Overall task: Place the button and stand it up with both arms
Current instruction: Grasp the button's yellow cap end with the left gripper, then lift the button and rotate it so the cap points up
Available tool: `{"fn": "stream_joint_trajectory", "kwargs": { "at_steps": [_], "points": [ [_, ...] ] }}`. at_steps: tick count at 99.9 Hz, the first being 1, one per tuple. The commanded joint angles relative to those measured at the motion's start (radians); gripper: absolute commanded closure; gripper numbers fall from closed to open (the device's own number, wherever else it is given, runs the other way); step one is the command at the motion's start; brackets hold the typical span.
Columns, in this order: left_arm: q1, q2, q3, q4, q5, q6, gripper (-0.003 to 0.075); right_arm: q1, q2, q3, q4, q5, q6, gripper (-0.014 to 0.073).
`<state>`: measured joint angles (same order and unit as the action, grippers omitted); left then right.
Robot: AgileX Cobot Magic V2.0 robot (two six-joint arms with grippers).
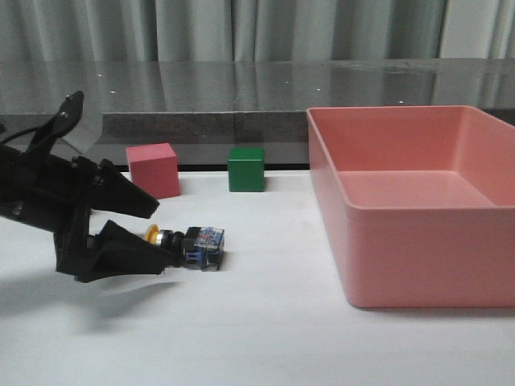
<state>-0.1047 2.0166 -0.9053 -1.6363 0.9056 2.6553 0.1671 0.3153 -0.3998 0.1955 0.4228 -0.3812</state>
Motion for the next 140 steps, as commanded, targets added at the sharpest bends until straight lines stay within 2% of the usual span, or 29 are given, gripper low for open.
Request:
{"fn": "stream_joint_trajectory", "kwargs": {
  "at_steps": [1,29,36,38,40,48,63,73,77,93,98,105,116,129,140],
  "points": [
    [-0.006,-0.026,-0.033,-0.055,0.088,0.01,0.0048,-0.003,0.006,-0.025,0.001,-0.073,0.001,0.0654],
    [-0.045,0.028,-0.077,-0.055,0.08,0.01,0.005,-0.003,0.006,-0.025,0.001,-0.073,0.001,0.0654],
    [-0.049,0.04,-0.077,-0.049,0.079,0.009,0.0079,-0.003,0.006,-0.025,0.001,-0.073,0.001,0.0654],
    [-0.049,0.043,-0.077,-0.046,0.079,0.009,0.0097,-0.003,0.006,-0.025,0.001,-0.073,0.001,0.0654],
    [-0.049,0.045,-0.077,-0.03,0.076,0.009,0.0185,-0.003,0.006,-0.025,0.001,-0.073,0.001,0.0654],
    [-0.047,0.045,-0.077,-0.03,0.078,0.009,0.0281,-0.003,0.006,-0.025,0.001,-0.073,0.001,0.0654],
    [-0.046,0.045,-0.077,-0.002,0.076,0.004,0.0559,-0.003,0.007,-0.025,0.001,-0.077,0.001,0.0654],
    [-0.046,0.04,-0.077,0.036,0.077,-0.011,0.0701,-0.003,0.007,-0.025,0.001,-0.077,0.001,0.0654],
    [-0.046,0.029,-0.077,0.052,0.077,-0.031,0.0741,-0.003,0.007,-0.025,0.001,-0.077,0.001,0.0654],
    [-0.046,-0.067,-0.077,0.114,0.067,-0.149,0.0739,-0.003,0.007,-0.025,0.001,-0.078,0.001,0.0654],
    [-0.046,-0.124,-0.082,0.163,0.041,-0.214,0.0739,-0.003,0.007,-0.025,0.001,-0.078,0.001,0.0654],
    [-0.052,-0.203,-0.112,0.315,-0.018,-0.373,0.0739,-0.003,0.007,-0.025,0.001,-0.078,0.001,0.0654],
    [-0.086,-0.305,-0.203,0.684,-0.07,-0.752,0.0739,-0.003,0.007,-0.025,0.001,-0.078,0.001,0.0654],
    [-0.154,-0.353,-0.359,1.127,0.018,-1.209,0.0739,-0.003,0.007,-0.025,0.001,-0.078,0.001,0.0654],
    [-0.242,-0.338,-0.504,1.404,0.134,-1.478,0.0739,-0.003,0.007,-0.025,0.001,-0.078,0.001,0.0654]
  ]
}}
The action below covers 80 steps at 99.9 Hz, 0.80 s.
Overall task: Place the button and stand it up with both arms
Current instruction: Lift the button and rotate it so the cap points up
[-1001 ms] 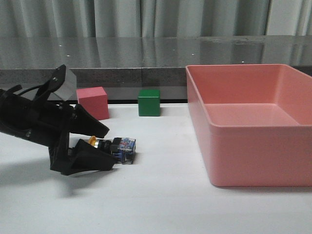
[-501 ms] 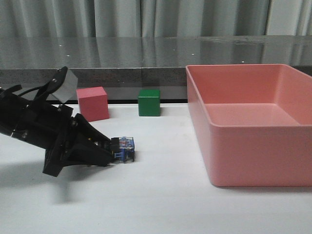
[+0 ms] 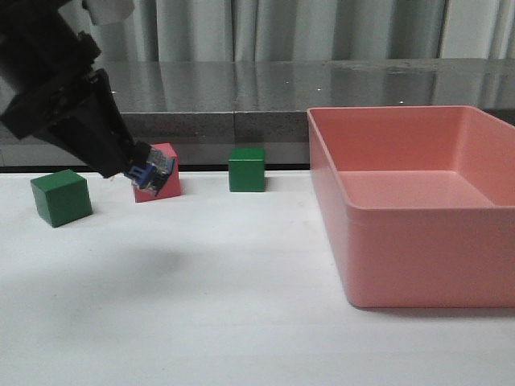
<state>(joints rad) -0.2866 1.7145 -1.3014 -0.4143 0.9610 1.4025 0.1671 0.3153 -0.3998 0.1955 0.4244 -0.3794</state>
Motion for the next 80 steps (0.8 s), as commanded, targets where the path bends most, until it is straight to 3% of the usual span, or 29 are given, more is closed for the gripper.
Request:
{"fn": "stream_joint_trajectory", "kwargs": {
  "at_steps": [1,17,38,80],
  "points": [
    [-0.073,-0.035,-0.123,0.217,0.094,-0.253,0.0739,-0.003,0.007,-0.025,0.001,-0.08,-0.001,0.0654],
    [-0.212,0.018,-0.233,0.543,0.196,-0.499,0.0739,-0.003,0.007,-0.025,0.001,-0.079,-0.001,0.0654],
    [-0.333,0.108,-0.253,0.758,0.286,-0.607,0.0739,-0.003,0.007,-0.025,0.001,-0.078,-0.001,0.0654],
    [-0.392,0.276,-0.253,0.899,0.313,-0.657,0.0739,-0.003,0.007,-0.025,0.001,-0.074,-0.001,0.0654]
  ]
}}
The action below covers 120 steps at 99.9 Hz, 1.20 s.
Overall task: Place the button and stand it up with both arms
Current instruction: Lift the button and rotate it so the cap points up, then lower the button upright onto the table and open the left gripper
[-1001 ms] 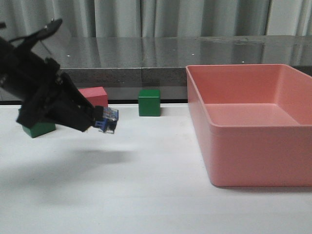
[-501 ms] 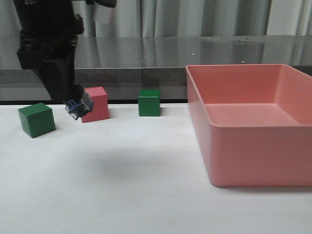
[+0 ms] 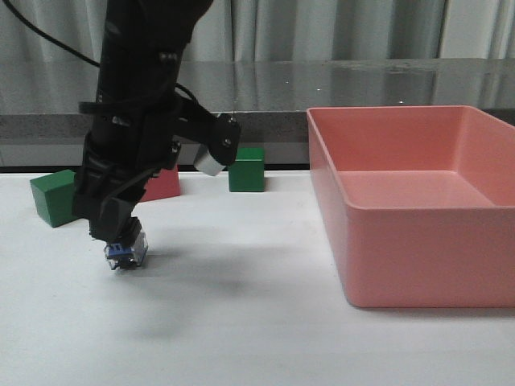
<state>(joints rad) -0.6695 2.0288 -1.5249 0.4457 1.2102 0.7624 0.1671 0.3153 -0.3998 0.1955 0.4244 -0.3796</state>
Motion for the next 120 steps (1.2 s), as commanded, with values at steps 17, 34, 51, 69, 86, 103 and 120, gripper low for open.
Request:
{"fn": "stream_joint_trajectory", "kwargs": {
  "at_steps": [17,34,51,69,86,103,120],
  "points": [
    [-0.009,-0.035,-0.029,0.037,0.061,-0.017,0.0739,-0.003,0.007,-0.025,0.001,-0.074,-0.001,0.0654],
    [-0.009,-0.035,-0.029,0.026,0.059,-0.02,0.0692,-0.003,0.007,-0.025,0.001,-0.074,-0.001,0.0654],
    [-0.009,-0.035,-0.029,-0.005,0.054,-0.02,0.0399,-0.003,0.007,-0.025,0.001,-0.074,-0.001,0.0654],
    [-0.009,-0.035,-0.029,-0.014,0.039,-0.025,0.0212,-0.003,0.007,-0.025,0.001,-0.074,-0.001,0.0654],
    [-0.009,-0.048,-0.029,-0.014,0.059,-0.044,0.0215,-0.003,0.007,-0.025,0.001,-0.074,-0.001,0.0654],
    [0.006,-0.111,-0.029,-0.03,0.066,-0.048,0.0215,-0.003,0.007,-0.025,0.001,-0.074,-0.001,0.0654],
    [0.055,-0.212,-0.029,-0.039,0.066,-0.049,0.0215,-0.003,0.007,-0.025,0.001,-0.074,-0.001,0.0654]
  ]
}}
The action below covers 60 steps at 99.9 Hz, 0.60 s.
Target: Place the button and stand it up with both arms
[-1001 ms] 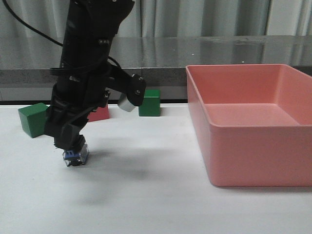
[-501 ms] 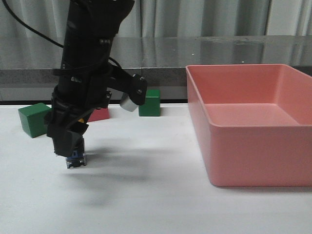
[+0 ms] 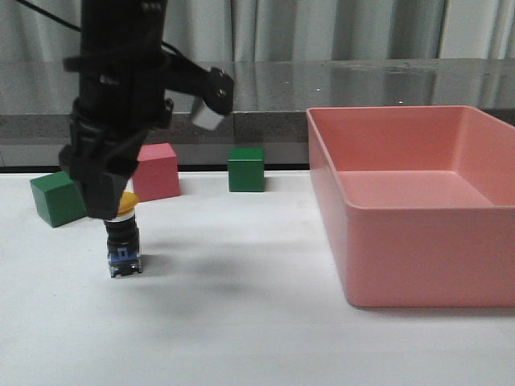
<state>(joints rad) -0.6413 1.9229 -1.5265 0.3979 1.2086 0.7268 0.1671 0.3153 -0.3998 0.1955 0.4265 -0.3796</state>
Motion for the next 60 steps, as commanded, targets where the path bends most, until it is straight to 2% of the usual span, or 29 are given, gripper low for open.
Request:
{"fn": "stream_joint_trajectory", "kwargs": {
  "at_steps": [1,12,21,28,33,41,43,60],
  "points": [
    [0.029,-0.111,-0.026,0.008,0.067,-0.014,0.0215,-0.003,0.007,-0.025,0.001,-0.076,-0.001,0.0654],
    [0.081,-0.193,-0.026,-0.038,0.067,-0.014,0.0222,-0.003,0.007,-0.025,0.001,-0.076,-0.001,0.0654],
    [0.139,-0.262,-0.026,-0.112,0.067,-0.014,0.0277,-0.003,0.007,-0.025,0.001,-0.076,-0.001,0.0654],
    [0.193,-0.313,-0.026,-0.189,0.067,-0.024,0.0384,-0.003,0.007,-0.025,0.001,-0.076,-0.001,0.0654],
    [0.234,-0.346,-0.026,-0.246,0.067,-0.047,0.0491,-0.003,0.007,-0.025,0.001,-0.076,-0.001,0.0654],
    [0.31,-0.396,-0.026,-0.356,0.067,-0.063,0.0709,-0.003,0.007,-0.025,0.001,-0.076,-0.001,0.0654],
    [0.331,-0.404,-0.026,-0.391,0.067,-0.063,0.0738,-0.003,0.007,-0.025,0.001,-0.076,-0.001,0.0654],
    [0.474,-0.505,-0.002,-0.642,0.02,0.019,0.074,-0.003,0.007,-0.025,0.001,-0.076,-0.001,0.0654]
  ]
}}
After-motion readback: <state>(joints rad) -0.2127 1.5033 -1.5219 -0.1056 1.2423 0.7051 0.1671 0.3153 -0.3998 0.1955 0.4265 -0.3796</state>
